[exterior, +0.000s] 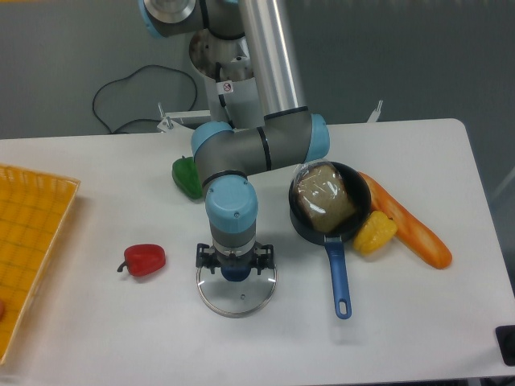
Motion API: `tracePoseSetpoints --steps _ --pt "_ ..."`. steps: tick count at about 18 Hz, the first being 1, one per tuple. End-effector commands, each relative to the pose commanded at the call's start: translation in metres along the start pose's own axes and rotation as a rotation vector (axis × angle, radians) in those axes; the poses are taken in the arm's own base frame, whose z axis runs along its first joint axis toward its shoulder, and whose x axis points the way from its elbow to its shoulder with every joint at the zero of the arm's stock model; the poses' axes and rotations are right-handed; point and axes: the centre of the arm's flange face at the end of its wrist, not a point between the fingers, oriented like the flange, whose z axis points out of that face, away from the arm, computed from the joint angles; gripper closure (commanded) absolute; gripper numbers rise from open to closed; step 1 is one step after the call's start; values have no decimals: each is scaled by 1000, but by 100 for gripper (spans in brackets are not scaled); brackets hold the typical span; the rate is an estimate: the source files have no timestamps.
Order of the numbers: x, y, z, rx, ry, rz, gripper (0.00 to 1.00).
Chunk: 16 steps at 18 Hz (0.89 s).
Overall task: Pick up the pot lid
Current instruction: 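Close the gripper on the blue knob of the glass lid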
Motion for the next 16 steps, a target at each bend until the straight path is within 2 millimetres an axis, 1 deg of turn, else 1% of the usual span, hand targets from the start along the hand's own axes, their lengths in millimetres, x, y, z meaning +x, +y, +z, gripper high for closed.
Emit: tracePoseSetpoints --steps 8,9,10,12,15,16 --pt "0 0 3 -7 -1 1 0" --pt "-1 0 4 -9 -2 1 1" --pt "-1 0 5 -10 0 3 5" --pt "0 0 6 -11 1 6 9" --pt "0 0 7 -12 2 7 11" --pt "0 0 7 -12 3 7 15"
